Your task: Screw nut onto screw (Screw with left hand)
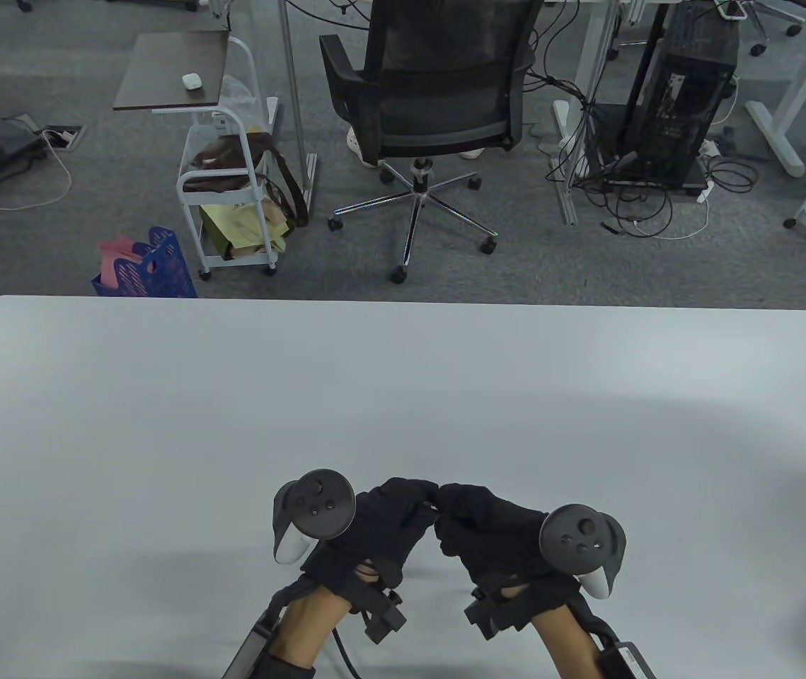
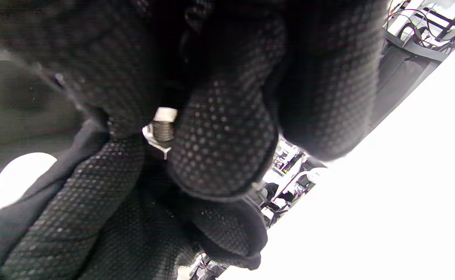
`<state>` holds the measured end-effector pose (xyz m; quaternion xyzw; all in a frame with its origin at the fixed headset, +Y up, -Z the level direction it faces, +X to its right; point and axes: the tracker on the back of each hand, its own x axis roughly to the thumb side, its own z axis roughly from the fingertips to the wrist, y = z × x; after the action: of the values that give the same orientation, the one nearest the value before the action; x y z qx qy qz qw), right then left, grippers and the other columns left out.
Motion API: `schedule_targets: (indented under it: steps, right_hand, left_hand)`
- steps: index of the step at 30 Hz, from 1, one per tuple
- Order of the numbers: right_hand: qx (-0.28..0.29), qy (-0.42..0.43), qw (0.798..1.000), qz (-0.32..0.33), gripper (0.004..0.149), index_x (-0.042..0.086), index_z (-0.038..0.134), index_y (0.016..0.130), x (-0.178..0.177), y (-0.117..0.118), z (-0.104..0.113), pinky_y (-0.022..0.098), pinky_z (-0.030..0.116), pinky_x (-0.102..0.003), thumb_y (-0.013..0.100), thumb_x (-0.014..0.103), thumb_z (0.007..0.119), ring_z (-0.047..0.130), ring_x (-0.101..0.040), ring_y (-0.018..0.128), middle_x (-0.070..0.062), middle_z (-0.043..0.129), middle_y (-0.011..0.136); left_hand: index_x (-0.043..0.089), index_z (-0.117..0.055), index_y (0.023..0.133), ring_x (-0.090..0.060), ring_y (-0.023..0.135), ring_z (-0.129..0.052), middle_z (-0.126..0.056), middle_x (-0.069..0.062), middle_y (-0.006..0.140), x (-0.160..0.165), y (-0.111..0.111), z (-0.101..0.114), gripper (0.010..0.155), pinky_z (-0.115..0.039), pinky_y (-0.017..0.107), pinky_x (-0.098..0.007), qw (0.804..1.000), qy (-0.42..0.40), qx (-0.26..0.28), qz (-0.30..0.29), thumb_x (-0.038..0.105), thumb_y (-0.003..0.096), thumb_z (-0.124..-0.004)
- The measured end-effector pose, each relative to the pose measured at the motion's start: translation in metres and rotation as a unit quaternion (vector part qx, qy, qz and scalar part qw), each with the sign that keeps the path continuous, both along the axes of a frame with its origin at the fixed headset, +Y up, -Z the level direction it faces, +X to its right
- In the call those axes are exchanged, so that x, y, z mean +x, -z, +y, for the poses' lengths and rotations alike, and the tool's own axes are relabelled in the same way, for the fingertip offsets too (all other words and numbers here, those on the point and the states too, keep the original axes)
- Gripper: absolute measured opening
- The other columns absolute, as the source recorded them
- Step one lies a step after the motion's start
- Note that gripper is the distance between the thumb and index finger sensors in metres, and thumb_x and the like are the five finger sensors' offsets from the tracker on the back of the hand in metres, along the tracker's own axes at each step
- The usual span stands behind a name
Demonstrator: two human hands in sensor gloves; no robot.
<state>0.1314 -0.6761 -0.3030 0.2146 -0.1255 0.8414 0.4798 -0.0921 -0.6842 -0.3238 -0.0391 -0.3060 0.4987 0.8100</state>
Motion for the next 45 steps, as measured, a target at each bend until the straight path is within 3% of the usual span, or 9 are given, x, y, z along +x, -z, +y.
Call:
schedule_targets:
  steps: [4, 10, 16, 22, 28, 32, 37, 40, 45]
  right_hand:
    - [-0.002, 0.006, 1.0, 0.0, 0.047, 0.019, 0.086, 0.075, 0.0, -0.0002, 0.0, 0.034, 0.101, -0.039, 0.032, 0.036, 0.095, 0.115, -0.009, 0.03, -0.004, 0.103, 0.063]
    - [-0.001, -0.001, 1.0, 0.0, 0.047, 0.019, 0.086, 0.075, -0.0002, 0.0, -0.0005, 0.034, 0.101, -0.039, 0.032, 0.037, 0.095, 0.115, -0.009, 0.03, -0.004, 0.103, 0.063]
    - [-0.001, 0.003, 1.0, -0.001, 0.047, 0.019, 0.086, 0.075, 0.0002, 0.0001, 0.0, 0.034, 0.101, -0.039, 0.032, 0.036, 0.095, 0.115, -0.009, 0.03, -0.004, 0.103, 0.063]
    - [-0.002, -0.005, 1.0, -0.001, 0.047, 0.02, 0.086, 0.075, -0.0003, 0.0005, -0.0012, 0.034, 0.101, -0.039, 0.032, 0.036, 0.095, 0.115, -0.009, 0.03, -0.004, 0.103, 0.063]
    - [-0.002, 0.002, 1.0, -0.001, 0.047, 0.02, 0.086, 0.075, 0.0003, 0.0004, -0.0004, 0.034, 0.101, -0.039, 0.032, 0.036, 0.095, 0.115, -0.009, 0.03, -0.004, 0.103, 0.063]
    - [-0.001, -0.004, 1.0, 0.0, 0.047, 0.02, 0.086, 0.075, -0.0007, 0.0003, -0.0008, 0.034, 0.101, -0.039, 0.032, 0.036, 0.095, 0.115, -0.009, 0.03, -0.004, 0.103, 0.063]
    - [0.0, -0.004, 1.0, -0.001, 0.047, 0.02, 0.086, 0.075, 0.0005, 0.0004, -0.0004, 0.035, 0.101, -0.039, 0.032, 0.036, 0.095, 0.115, -0.009, 0.03, -0.004, 0.103, 0.063]
    - [0.0, 0.0, 1.0, -0.002, 0.047, 0.02, 0.086, 0.075, 0.0007, 0.0005, -0.0001, 0.035, 0.101, -0.039, 0.032, 0.037, 0.095, 0.115, -0.009, 0.03, -0.004, 0.103, 0.063]
    - [0.001, -0.005, 1.0, -0.001, 0.047, 0.019, 0.086, 0.075, 0.0, 0.0005, -0.0006, 0.034, 0.101, -0.039, 0.032, 0.037, 0.095, 0.115, -0.009, 0.03, -0.004, 0.103, 0.063]
  left_hand:
    - [0.005, -0.064, 0.098, -0.047, 0.055, -0.09, -0.075, -0.031, 0.087, -0.0028, 0.0016, -0.0043, 0.067, -0.069, 0.047, -0.063, 1.0, -0.005, -0.015, 0.005, 0.043, 0.0436, -0.067]
    - [0.003, -0.071, 0.09, -0.046, 0.052, -0.092, -0.079, -0.03, 0.082, 0.0006, 0.0, -0.0011, 0.059, -0.07, 0.045, -0.063, 1.0, 0.005, -0.001, 0.012, 0.039, 0.0435, -0.067]
    - [0.006, -0.061, 0.099, -0.046, 0.057, -0.09, -0.072, -0.03, 0.089, -0.002, 0.0016, -0.0053, 0.066, -0.068, 0.048, -0.063, 1.0, -0.003, -0.022, 0.006, 0.043, 0.0439, -0.066]
    - [0.004, -0.071, 0.09, -0.047, 0.053, -0.092, -0.079, -0.03, 0.083, 0.0013, -0.0003, -0.002, 0.06, -0.07, 0.046, -0.063, 1.0, 0.016, -0.011, 0.021, 0.04, 0.0433, -0.066]
    - [0.008, -0.059, 0.099, -0.045, 0.058, -0.089, -0.07, -0.029, 0.09, -0.0025, 0.0029, -0.0064, 0.068, -0.068, 0.049, -0.062, 0.999, -0.006, -0.033, -0.002, 0.045, 0.0437, -0.066]
    - [0.003, -0.074, 0.091, -0.048, 0.054, -0.091, -0.078, -0.031, 0.084, -0.0025, 0.0027, -0.0056, 0.063, -0.069, 0.046, -0.064, 0.999, -0.005, -0.031, 0.015, 0.043, 0.0434, -0.065]
    - [0.006, -0.065, 0.093, -0.044, 0.057, -0.09, -0.074, -0.028, 0.087, 0.0003, 0.0025, -0.0043, 0.058, -0.069, 0.048, -0.062, 0.999, -0.002, -0.033, -0.012, 0.037, 0.0443, -0.067]
    - [0.007, -0.06, 0.099, -0.046, 0.058, -0.089, -0.071, -0.029, 0.089, -0.0024, 0.0031, -0.0067, 0.066, -0.068, 0.049, -0.062, 0.999, -0.015, -0.039, -0.002, 0.043, 0.044, -0.065]
    - [0.003, -0.073, 0.091, -0.047, 0.054, -0.092, -0.078, -0.031, 0.084, -0.0009, 0.0024, -0.0053, 0.06, -0.07, 0.046, -0.063, 0.999, -0.007, -0.033, 0.01, 0.04, 0.0439, -0.065]
